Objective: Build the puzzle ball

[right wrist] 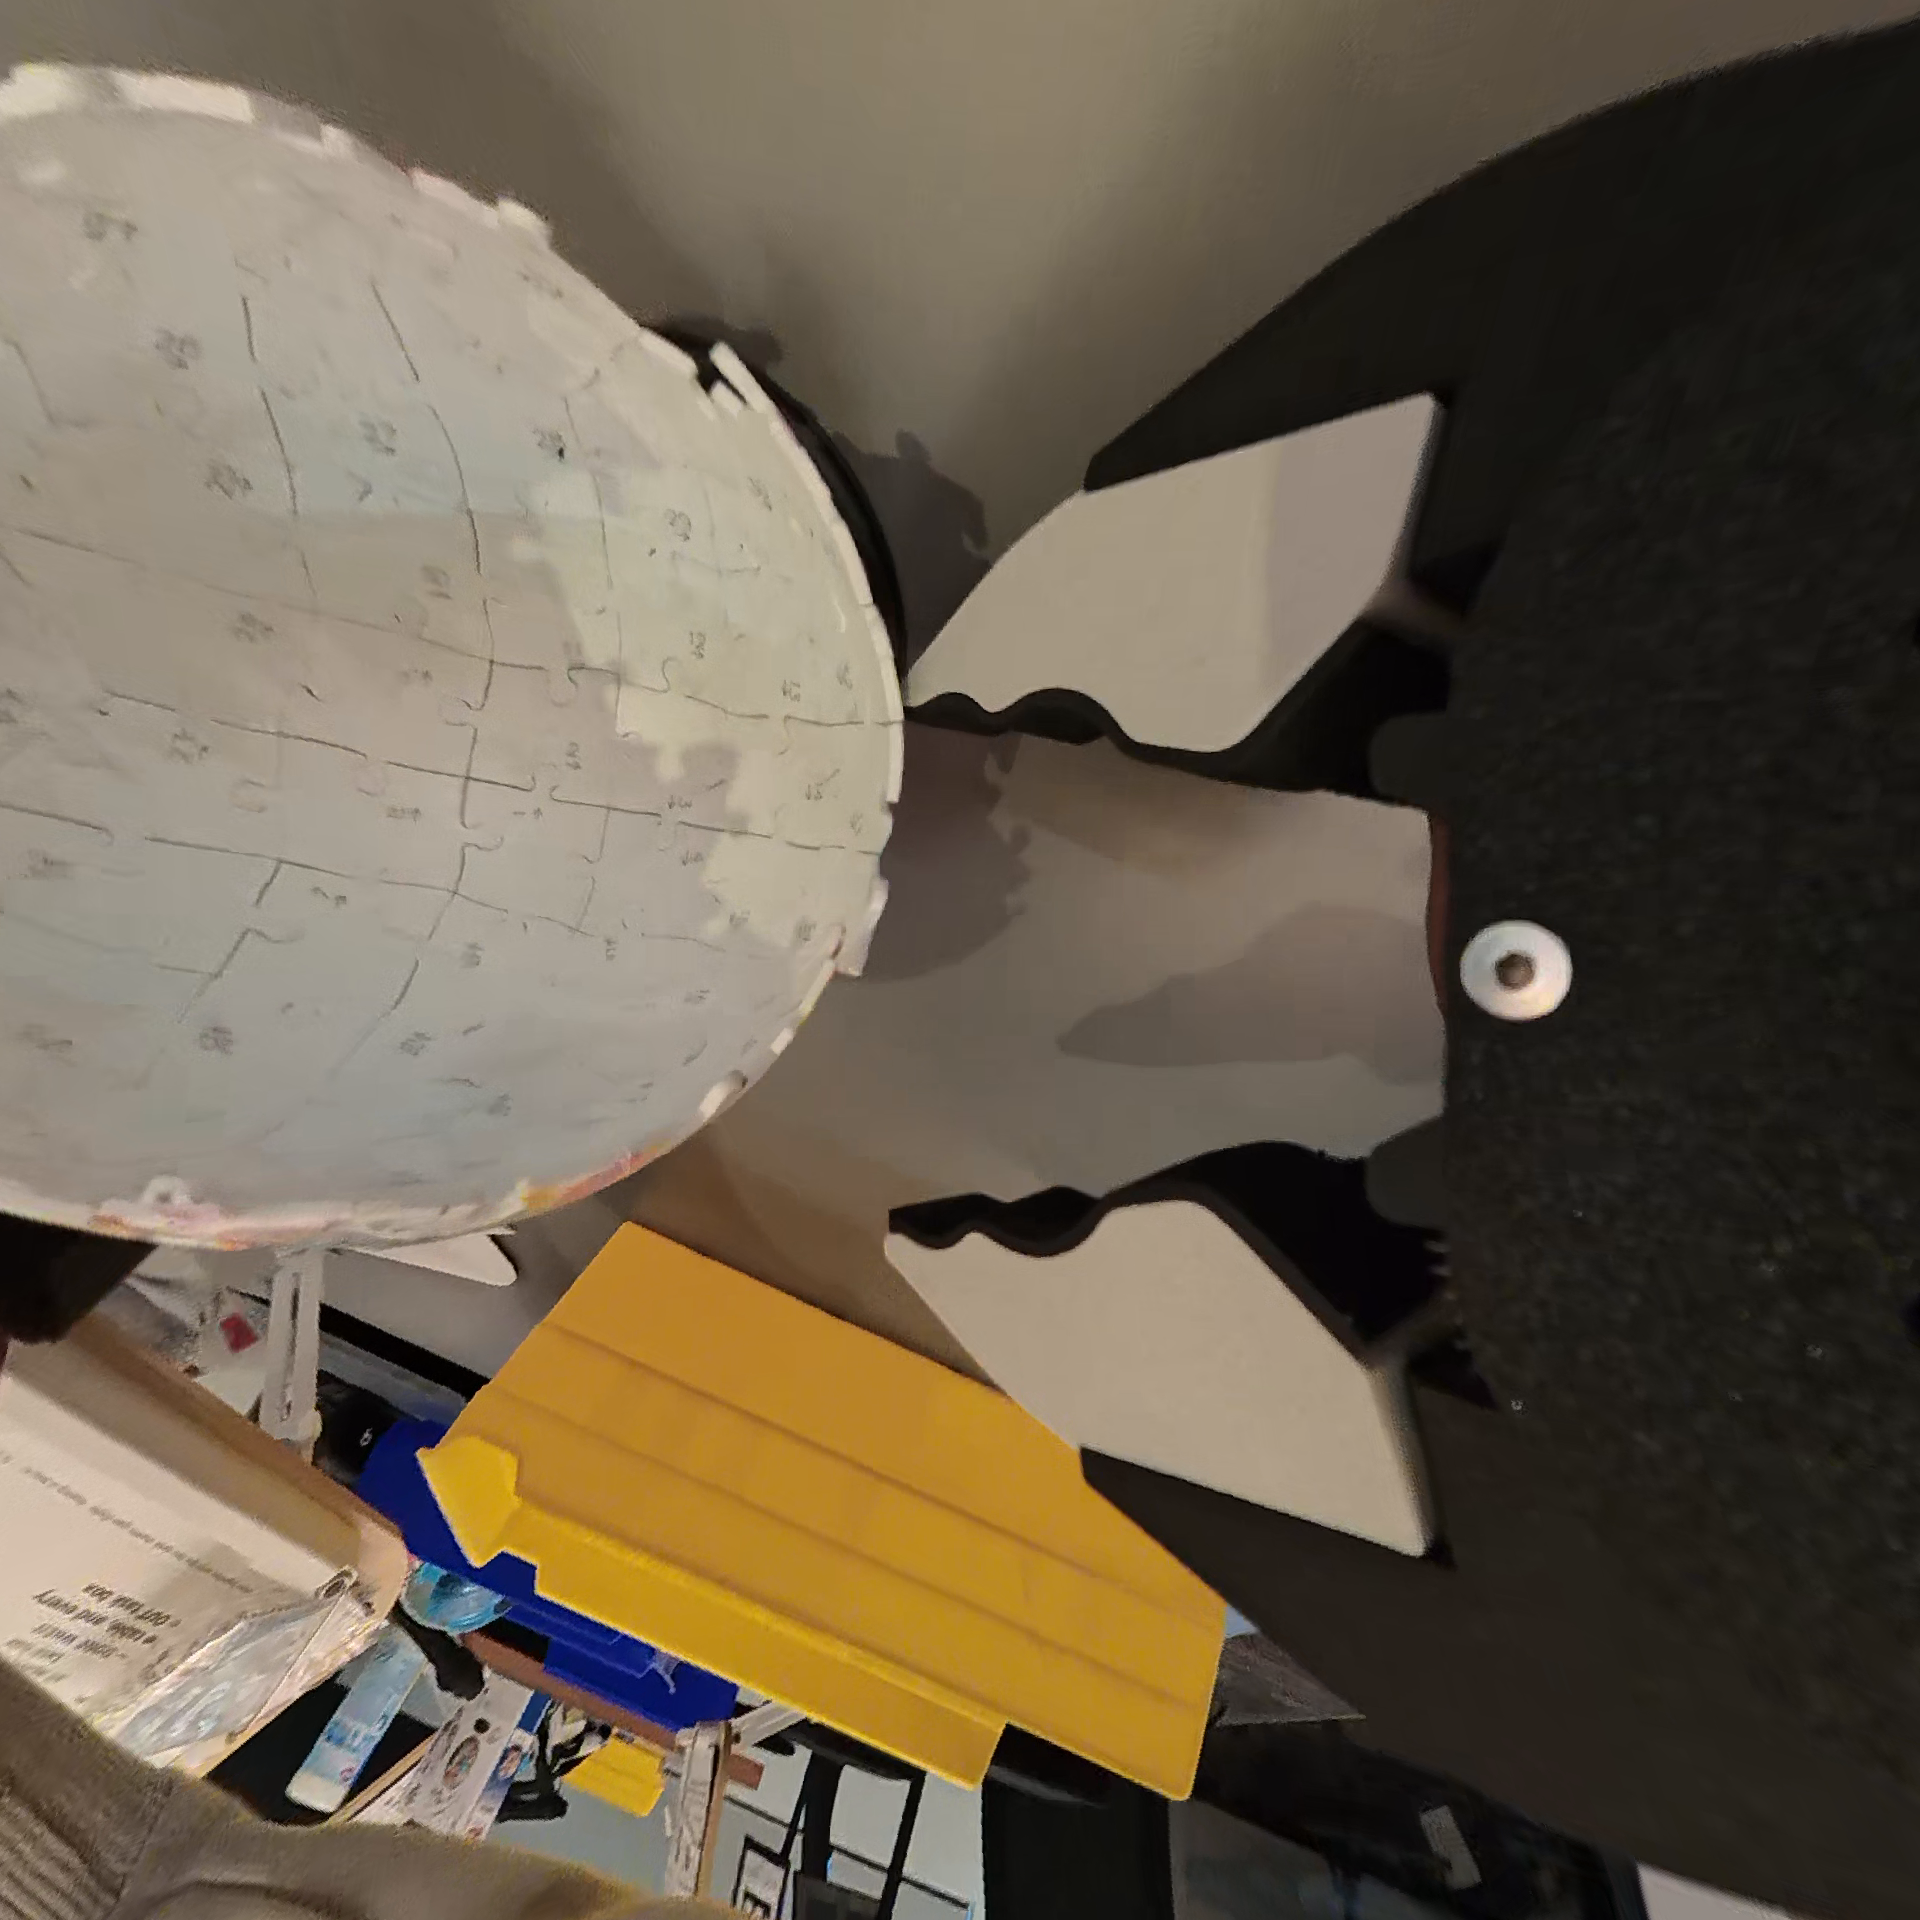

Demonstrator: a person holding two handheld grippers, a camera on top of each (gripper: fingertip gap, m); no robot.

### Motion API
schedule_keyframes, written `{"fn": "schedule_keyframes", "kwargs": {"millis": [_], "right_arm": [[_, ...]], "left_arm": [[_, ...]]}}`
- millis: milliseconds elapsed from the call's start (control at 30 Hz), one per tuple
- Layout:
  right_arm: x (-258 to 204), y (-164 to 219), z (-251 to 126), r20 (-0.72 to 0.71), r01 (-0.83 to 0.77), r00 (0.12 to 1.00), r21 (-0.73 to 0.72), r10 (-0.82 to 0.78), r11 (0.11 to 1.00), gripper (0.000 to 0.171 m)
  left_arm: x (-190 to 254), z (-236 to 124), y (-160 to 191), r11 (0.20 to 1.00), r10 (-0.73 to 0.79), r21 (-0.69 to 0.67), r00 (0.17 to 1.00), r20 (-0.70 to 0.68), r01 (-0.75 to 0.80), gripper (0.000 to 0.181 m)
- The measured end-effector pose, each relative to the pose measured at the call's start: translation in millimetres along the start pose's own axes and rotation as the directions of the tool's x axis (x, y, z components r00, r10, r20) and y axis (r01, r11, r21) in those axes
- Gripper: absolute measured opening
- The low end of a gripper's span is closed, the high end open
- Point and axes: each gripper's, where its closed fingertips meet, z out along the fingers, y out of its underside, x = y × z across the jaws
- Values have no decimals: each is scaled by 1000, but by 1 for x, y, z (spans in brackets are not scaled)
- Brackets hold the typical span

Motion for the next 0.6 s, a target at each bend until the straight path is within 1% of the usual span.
{"fn": "schedule_keyframes", "kwargs": {"millis": [100, 200, 233, 300, 367, 400, 467, 600], "right_arm": [[7, -3, -6, -5, 17, 1000, -2, -17, 1000, 85], [20, -5, -13, -39, 50, 998, -18, -51, 999, 85], [25, -4, -15, -63, 75, 995, -34, -77, 997, 84], [33, -1, -18, -94, 142, 984, -74, -149, 987, 81], [34, 3, -16, -97, 185, 976, -114, -197, 976, 80], [33, 2, -14, -98, 205, 971, -124, -217, 971, 80], [34, 0, -12, -121, 243, 958, -130, -259, 961, 78], [37, -2, -8, -127, 281, 945, -153, -301, 947, 77]], "left_arm": [[6, -1, 4, 1000, -10, 5, 1000, -9, 10, 67], [9, 1, 15, 1000, -13, -27, 1000, -12, 12, 70], [12, 2, 21, 999, -17, -41, 999, -33, 15, 70], [24, 2, 28, 999, -17, -41, 993, -116, 12, 71], [38, 1, 28, 1000, -2, -8, 976, -216, 0, 69], [41, 1, 26, 1000, 7, 4, 970, -245, -6, 64], [51, 1, 23, 1000, 31, 9, 952, -304, -30, 62], [59, 2, 20, 989, 127, -26, 939, -320, -143, 61]]}}
